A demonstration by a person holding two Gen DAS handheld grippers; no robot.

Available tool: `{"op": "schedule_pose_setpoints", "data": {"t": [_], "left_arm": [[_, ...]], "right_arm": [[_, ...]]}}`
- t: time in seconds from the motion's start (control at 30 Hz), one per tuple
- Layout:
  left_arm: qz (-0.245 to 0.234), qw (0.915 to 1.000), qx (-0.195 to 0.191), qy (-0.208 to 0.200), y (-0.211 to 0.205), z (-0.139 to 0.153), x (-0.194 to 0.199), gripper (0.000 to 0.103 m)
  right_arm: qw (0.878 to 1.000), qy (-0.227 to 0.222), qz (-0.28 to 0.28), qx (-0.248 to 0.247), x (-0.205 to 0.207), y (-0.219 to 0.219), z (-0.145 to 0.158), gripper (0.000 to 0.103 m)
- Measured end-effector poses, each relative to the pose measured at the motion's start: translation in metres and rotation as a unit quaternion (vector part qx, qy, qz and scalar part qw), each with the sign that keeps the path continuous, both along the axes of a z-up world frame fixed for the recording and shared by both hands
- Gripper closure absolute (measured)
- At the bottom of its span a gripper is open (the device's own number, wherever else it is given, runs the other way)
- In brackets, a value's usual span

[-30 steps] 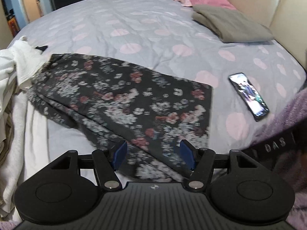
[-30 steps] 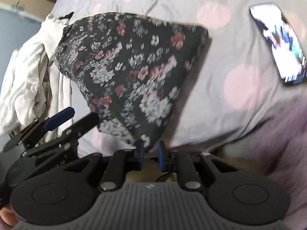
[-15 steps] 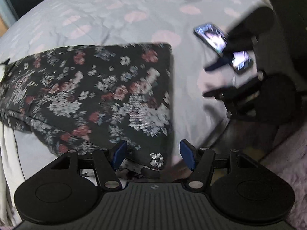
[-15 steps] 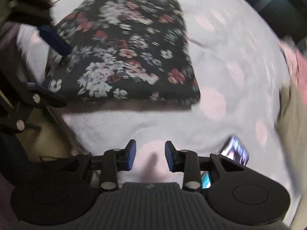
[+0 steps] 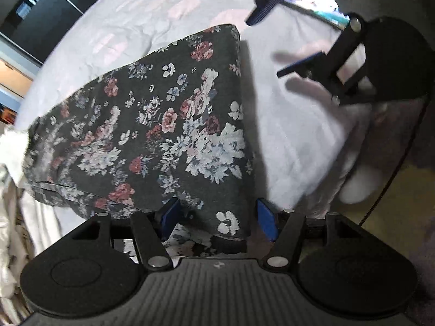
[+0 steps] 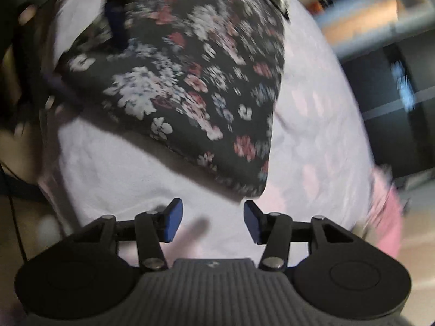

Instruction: Fold clothes

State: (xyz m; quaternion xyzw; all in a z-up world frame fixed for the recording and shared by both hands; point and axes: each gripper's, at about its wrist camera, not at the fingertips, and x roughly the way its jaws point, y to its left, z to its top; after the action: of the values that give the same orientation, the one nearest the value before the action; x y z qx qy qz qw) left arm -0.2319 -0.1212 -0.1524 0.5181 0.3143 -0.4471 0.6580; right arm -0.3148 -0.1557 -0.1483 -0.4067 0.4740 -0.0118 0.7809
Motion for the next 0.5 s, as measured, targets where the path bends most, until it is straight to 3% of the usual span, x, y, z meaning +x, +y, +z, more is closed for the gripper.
{"op": "schedule_pose_setpoints", "data": {"t": [0.23, 0.4, 0.5], "left_arm": [[-0.023, 0.9992, 0.015, -0.028, -0.003, -0.009, -0.011, 0.044], [-0.020, 0.9996, 0.015, -0.014, -0.005, -0.011, -0.005, 0.045], [-0.020, 0.9997, 0.009, -0.006, -0.004, -0.009, -0.004, 0.061]], "right_arm": [[0.995, 0.004, 0.075, -0.064, -0.001, 0.001, -0.022, 0.049], [0.980, -0.016, 0.134, -0.149, -0.001, -0.001, -0.037, 0.046], [0.965, -0.036, 0.184, -0.185, -0.003, -0.001, -0.045, 0.046]]}}
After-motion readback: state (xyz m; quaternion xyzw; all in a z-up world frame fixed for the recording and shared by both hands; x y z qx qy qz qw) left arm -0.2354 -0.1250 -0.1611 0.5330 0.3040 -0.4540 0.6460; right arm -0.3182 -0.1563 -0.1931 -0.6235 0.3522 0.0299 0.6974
